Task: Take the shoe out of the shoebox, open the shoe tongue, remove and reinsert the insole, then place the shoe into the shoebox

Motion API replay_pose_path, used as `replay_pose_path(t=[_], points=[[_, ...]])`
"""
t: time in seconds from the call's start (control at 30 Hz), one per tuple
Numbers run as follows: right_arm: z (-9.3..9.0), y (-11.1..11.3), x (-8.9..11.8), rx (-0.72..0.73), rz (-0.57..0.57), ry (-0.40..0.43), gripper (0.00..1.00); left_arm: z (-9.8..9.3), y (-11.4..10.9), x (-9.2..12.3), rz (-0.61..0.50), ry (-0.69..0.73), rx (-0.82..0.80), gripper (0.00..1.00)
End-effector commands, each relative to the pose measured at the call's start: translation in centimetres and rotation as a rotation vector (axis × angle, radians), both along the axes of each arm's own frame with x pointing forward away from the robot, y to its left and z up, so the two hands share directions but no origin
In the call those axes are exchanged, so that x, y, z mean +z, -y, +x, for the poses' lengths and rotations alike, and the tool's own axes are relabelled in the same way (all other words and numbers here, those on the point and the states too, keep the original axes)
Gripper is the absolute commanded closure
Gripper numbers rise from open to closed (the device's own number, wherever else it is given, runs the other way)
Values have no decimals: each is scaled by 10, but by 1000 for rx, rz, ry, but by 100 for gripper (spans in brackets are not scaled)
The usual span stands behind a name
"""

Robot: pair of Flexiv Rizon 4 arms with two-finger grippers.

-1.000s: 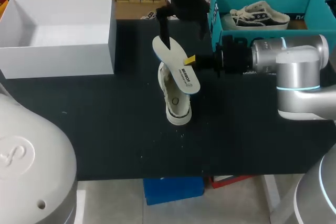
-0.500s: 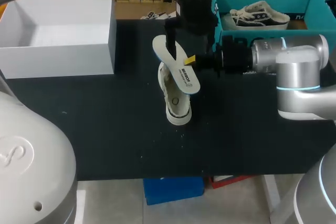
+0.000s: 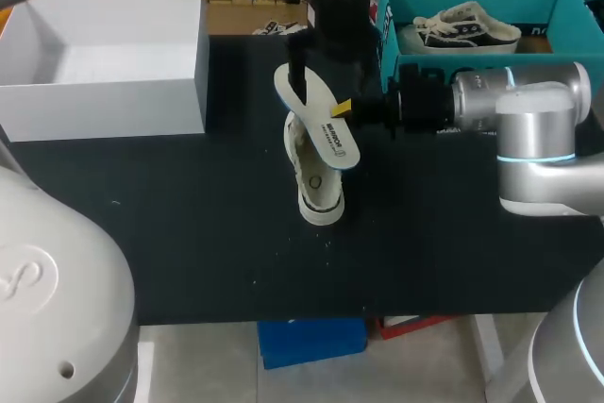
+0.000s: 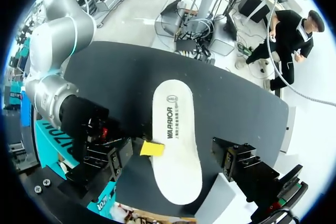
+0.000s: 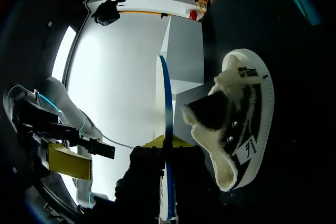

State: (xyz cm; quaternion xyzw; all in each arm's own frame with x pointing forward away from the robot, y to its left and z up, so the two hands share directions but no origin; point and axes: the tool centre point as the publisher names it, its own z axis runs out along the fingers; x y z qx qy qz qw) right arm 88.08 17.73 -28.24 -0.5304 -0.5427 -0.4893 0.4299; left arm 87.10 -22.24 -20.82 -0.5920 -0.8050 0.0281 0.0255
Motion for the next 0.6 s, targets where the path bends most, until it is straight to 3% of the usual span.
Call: replay_pose_path(t=[0.03, 0.6], points=[[0, -1, 0, -2, -2, -1, 100, 10, -15, -2, -14, -7, 3, 0], [0, -1, 0, -2, -2, -1, 100, 70, -72, -12, -13, 1, 14, 0]])
